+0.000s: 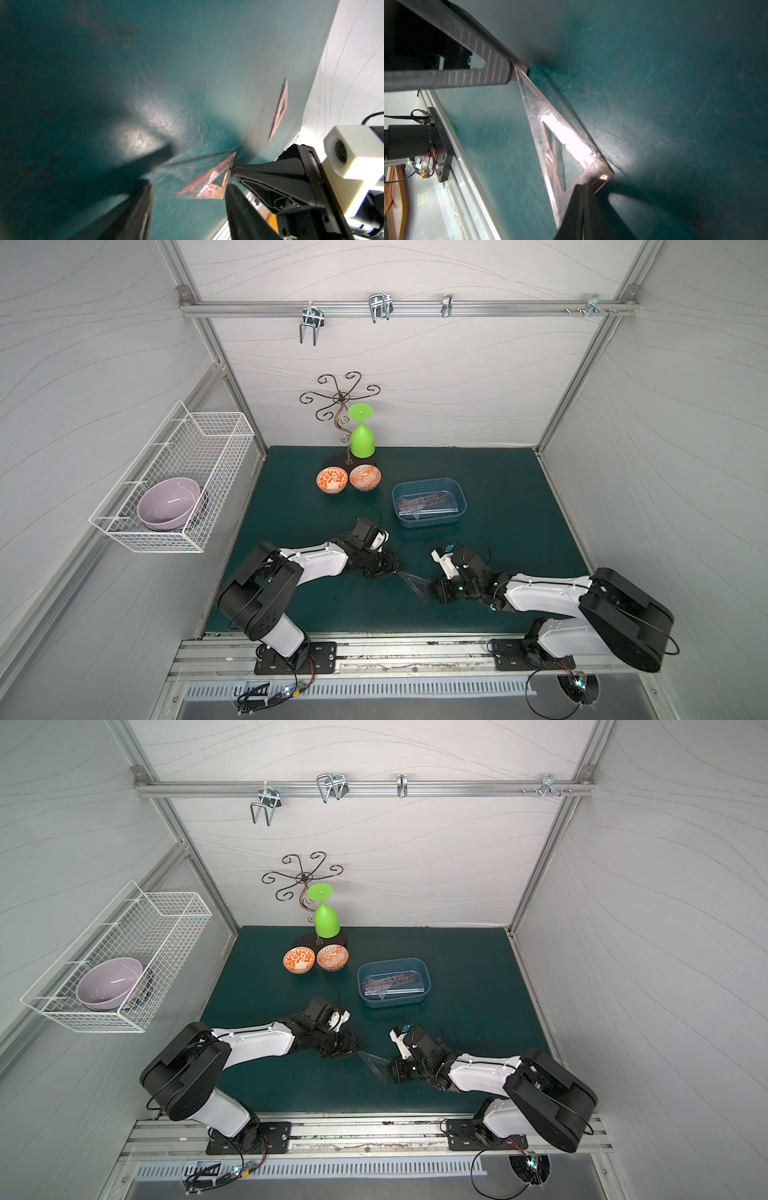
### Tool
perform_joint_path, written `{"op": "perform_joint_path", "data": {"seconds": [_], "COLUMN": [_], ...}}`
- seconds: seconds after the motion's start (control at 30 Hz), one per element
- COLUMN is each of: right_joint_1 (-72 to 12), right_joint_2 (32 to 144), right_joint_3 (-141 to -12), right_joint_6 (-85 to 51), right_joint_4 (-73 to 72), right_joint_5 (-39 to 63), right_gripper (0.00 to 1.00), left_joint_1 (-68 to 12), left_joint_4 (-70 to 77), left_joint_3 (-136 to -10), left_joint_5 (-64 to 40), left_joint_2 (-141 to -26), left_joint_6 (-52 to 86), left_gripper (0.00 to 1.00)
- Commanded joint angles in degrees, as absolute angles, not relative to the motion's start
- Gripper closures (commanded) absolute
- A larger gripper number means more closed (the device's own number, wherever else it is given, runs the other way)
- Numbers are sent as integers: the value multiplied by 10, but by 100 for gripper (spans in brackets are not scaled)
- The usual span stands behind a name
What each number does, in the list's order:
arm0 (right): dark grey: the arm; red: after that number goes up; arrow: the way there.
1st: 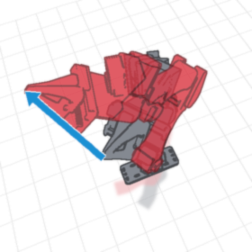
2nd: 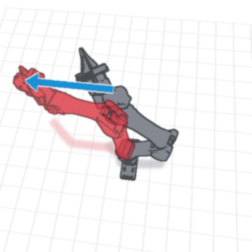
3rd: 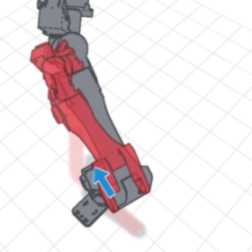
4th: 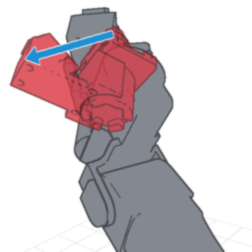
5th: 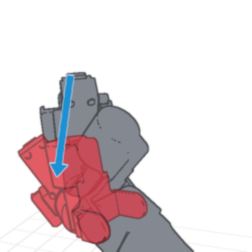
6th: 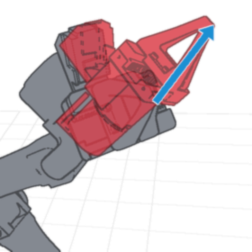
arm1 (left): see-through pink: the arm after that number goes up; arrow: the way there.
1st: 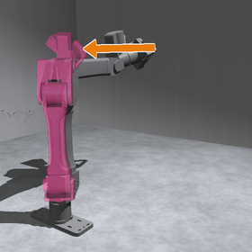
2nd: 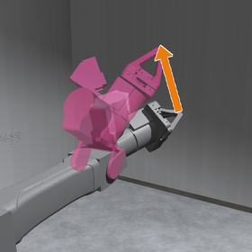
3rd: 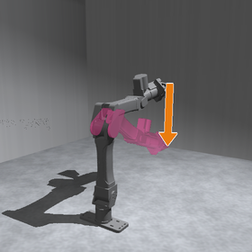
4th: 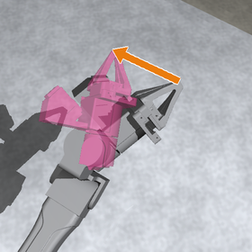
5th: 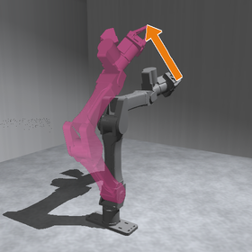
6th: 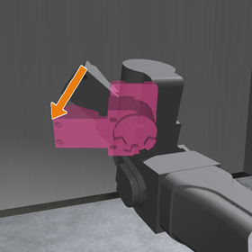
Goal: Put the scattered rulers into the storage box
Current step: Pick up the ruler from the center of the board.
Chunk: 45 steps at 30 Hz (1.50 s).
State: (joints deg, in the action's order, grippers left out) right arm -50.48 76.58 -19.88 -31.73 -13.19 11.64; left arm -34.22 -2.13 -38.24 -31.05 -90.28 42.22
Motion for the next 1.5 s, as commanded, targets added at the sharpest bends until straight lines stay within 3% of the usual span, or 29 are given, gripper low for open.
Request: {"op": "perform_joint_path", "data": {"seconds": [0.0,0.57,0.83,1.27,1.47], "right_joint_1": [-500,-496,-494,-416,-394], "right_joint_2": [787,811,801,602,584], "right_joint_3": [-189,-193,-196,-235,-269], "right_joint_6": [-321,-321,-317,-307,-378], "right_joint_4": [-100,-111,-101,38,46], "right_joint_5": [108,119,123,165,201], "right_gripper": [92,93,92,73,55], "left_joint_1": [-347,-365,-366,-364,-358], "left_joint_4": [-5,25,28,37,71], "left_joint_3": [-382,-390,-391,-370,-330], "left_joint_5": [-322,-350,-350,-328,-258], "left_joint_2": [-920,-947,-945,-835,-737], "left_joint_6": [421,417,413,457,520], "left_gripper": [44,86,100,100,100]}}
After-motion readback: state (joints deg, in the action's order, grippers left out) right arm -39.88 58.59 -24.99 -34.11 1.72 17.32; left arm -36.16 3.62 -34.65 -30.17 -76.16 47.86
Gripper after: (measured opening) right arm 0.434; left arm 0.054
